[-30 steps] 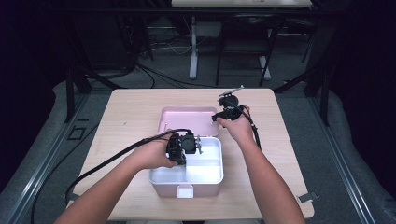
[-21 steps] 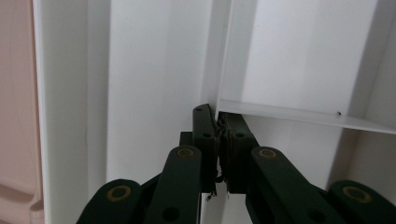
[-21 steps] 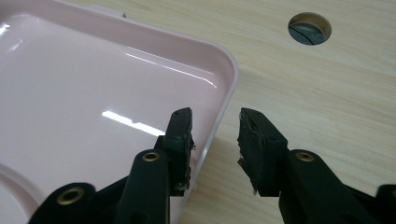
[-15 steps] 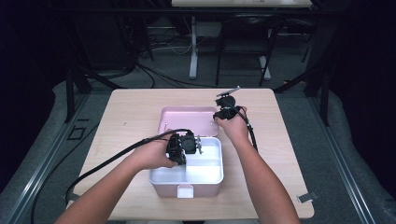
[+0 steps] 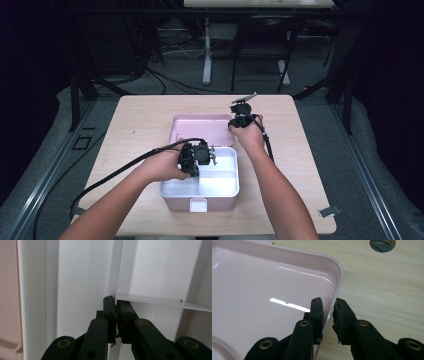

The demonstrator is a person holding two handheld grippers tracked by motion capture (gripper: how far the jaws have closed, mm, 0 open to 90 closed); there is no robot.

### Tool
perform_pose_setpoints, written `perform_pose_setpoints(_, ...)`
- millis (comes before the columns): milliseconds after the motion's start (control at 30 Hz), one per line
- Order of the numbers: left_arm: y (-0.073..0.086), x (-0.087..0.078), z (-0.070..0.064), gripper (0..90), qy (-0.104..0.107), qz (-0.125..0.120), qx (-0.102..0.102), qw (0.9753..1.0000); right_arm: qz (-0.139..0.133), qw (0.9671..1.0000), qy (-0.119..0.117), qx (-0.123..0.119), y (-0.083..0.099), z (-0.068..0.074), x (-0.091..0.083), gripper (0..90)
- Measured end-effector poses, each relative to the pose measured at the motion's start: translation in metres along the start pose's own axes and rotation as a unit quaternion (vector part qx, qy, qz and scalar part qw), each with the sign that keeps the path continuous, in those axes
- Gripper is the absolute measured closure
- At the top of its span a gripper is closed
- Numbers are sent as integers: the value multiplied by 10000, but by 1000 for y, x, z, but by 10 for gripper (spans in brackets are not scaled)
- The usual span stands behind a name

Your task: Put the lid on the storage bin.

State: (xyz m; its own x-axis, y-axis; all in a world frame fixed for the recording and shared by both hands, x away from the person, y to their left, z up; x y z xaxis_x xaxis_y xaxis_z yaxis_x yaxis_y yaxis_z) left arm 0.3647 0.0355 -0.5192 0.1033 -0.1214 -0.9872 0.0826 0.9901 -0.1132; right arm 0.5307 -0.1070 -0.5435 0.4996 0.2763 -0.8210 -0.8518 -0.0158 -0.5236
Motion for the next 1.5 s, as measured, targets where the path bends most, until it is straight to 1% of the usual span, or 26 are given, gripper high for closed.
perform_pose_setpoints(133,0,0,0,861,4,0,-1,10000,38,10000,21,38,0,1,-2,784)
perform_pose_setpoints(167,0,0,0,861,12,-3,-1,10000,93,9999,31,45,0,1,-4,788)
perform_pose_setpoints(200,0,0,0,861,6,4,-1,10000,57,9999,32,78,-1,2,-5,795)
perform_pose_setpoints(400,0,0,0,861,18,-6,-4,10000,-23,10000,73,59,-2,3,-10,807)
perform_pose_setpoints(533,0,0,0,861,23,-9,-10,10000,-106,9999,48,52,-4,5,-15,814)
perform_pose_setpoints(567,0,0,0,861,47,10,-14,10000,-207,9998,29,27,-5,5,-19,817)
perform_pose_setpoints(633,0,0,0,861,32,-12,-22,10000,-232,9997,-1,24,-6,6,-22,819)
perform_pose_setpoints(700,0,0,0,861,20,-6,-14,10000,-363,9993,-70,69,-8,7,-29,825)
perform_pose_setpoints(767,0,0,0,861,35,15,-6,10000,-396,9992,-75,46,-9,7,-32,828)
perform_pose_setpoints(800,0,0,0,861,43,4,-18,10000,-472,9987,-149,69,-10,9,-34,831)
perform_pose_setpoints(833,0,0,0,861,44,9,-6,10000,-503,9986,-148,90,-11,9,-41,838)
perform_pose_setpoints(900,0,0,0,861,69,9,-13,10000,-548,9981,-246,127,-12,10,-46,843)
perform_pose_setpoints(967,0,0,0,861,73,6,-16,10000,-591,9978,-281,120,-12,11,-51,845)
perform_pose_setpoints(1000,0,0,0,861,87,0,-34,10000,-630,9975,-303,90,-12,12,-54,847)
perform_pose_setpoints(1033,0,0,0,861,87,0,-34,10000,-630,9975,-303,90,-12,12,-54,847)
perform_pose_setpoints(1100,0,0,0,861,77,0,-8,10000,-595,9978,-286,17,-11,12,-60,849)
perform_pose_setpoints(1133,0,0,0,861,68,-12,-9,10000,-698,9971,-313,22,-12,13,-62,850)
perform_pose_setpoints(1233,0,0,0,860,55,-2,4,10000,-823,9959,-371,-3,-12,15,-69,853)
perform_pose_setpoints(1267,0,0,0,860,39,6,-1,10000,-980,9944,-384,-44,-12,17,-75,856)
perform_pose_setpoints(1300,0,0,0,860,39,6,-1,10000,-980,9944,-384,-44,-12,17,-75,856)
perform_pose_setpoints(1333,0,0,0,860,57,1,-2,10000,-978,9942,-418,-130,-10,18,-82,859)
perform_pose_setpoints(1367,0,0,0,860,57,1,-2,10000,-978,9942,-418,-130,-10,18,-82,859)
perform_pose_setpoints(1400,1,0,1,860,28,4,4,10000,-1025,9935,-469,-145,-9,19,-85,860)
perform_pose_setpoints(1433,0,0,0,859,37,-8,2,10000,-982,9935,-541,-195,-8,20,-89,861)
perform_pose_setpoints(1467,0,0,0,859,39,4,5,10000,-1123,9930,-313,-187,-8,19,-91,862)
perform_pose_setpoints(1500,0,0,0,858,35,-11,5,10000,-1079,9923,-530,-296,-6,22,-95,862)
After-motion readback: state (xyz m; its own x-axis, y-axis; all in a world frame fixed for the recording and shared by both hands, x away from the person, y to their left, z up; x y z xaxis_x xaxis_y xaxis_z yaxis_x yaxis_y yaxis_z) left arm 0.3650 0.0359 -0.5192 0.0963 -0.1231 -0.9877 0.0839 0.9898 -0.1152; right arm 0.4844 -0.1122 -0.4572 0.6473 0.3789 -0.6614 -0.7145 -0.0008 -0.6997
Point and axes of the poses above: each handheld gripper's, and its own axes: x roughly forward along the jaws, y roughly out of its underside, z roughly to its left, the point moved 8 cm from there along x, roughly forward along the jaws, and after that the axes turned 9 degrees about x, right-handed, at the moved point
